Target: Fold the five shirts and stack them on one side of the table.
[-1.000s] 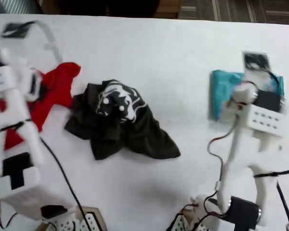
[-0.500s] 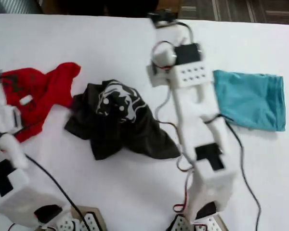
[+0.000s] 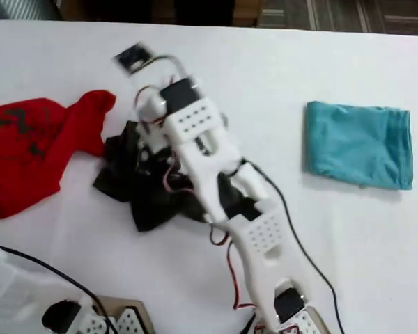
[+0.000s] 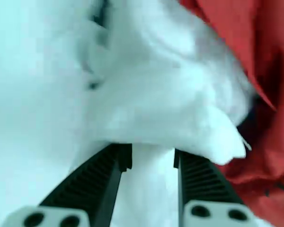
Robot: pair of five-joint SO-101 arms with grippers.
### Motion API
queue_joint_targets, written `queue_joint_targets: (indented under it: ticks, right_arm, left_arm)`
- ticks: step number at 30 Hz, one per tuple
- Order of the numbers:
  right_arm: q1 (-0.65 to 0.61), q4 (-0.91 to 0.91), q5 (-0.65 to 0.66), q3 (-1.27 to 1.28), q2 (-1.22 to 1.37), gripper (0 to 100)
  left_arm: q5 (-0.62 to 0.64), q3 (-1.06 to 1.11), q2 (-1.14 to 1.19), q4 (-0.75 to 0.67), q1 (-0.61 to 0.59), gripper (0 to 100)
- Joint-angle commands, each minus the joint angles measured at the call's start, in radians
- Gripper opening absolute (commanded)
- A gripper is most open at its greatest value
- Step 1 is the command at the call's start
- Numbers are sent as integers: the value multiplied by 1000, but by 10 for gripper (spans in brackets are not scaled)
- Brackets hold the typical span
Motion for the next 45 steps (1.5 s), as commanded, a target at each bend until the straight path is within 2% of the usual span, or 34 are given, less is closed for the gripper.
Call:
queue_joint_targets:
  ticks: [1, 4, 7, 9, 11, 15, 19, 24, 27, 30, 34, 37, 39, 45]
  right_arm:
    - [-36, 8, 43, -32, 19, 226]
    - [-30, 31, 107, -32, 85, 226]
    - [28, 70, 158, -29, 168, 213]
    - [108, 70, 161, -14, 191, 135]
    - [189, 70, 160, -8, 193, 9]
    - [343, 70, 160, 29, 130, 20]
    - [429, 70, 169, 170, -41, 21]
    - [441, 70, 212, 519, -349, 21]
    - [443, 65, 210, 753, -567, 21]
    - [455, 24, 210, 950, -783, 21]
    - [383, -140, 209, 1108, -1000, 47]
    - [315, -266, 140, 1142, -1030, 180]
    - [272, -334, 115, 1137, -1000, 248]
    - [117, -458, 112, 965, -743, 242]
  left_arm:
    - [15, -105, -48, 6, -40, 166]
    - [11, -111, -51, 26, -20, 167]
    - [9, -116, -52, 87, 43, 166]
    - [11, -134, -54, 137, 100, 166]
    - [14, -182, -54, 207, 158, 166]
    - [15, -344, -54, 370, 279, 166]
    - [14, -529, -52, 528, 400, 166]
    - [9, -653, -46, 701, 585, 166]
    - [8, -651, -43, 746, 690, 168]
    - [8, -605, -44, 730, 747, 166]
    - [15, -550, -49, 706, 710, 166]
    - [48, -544, -46, 706, 603, 166]
    - [49, -539, -44, 687, 509, 166]
    - [8, -538, -43, 617, 247, 166]
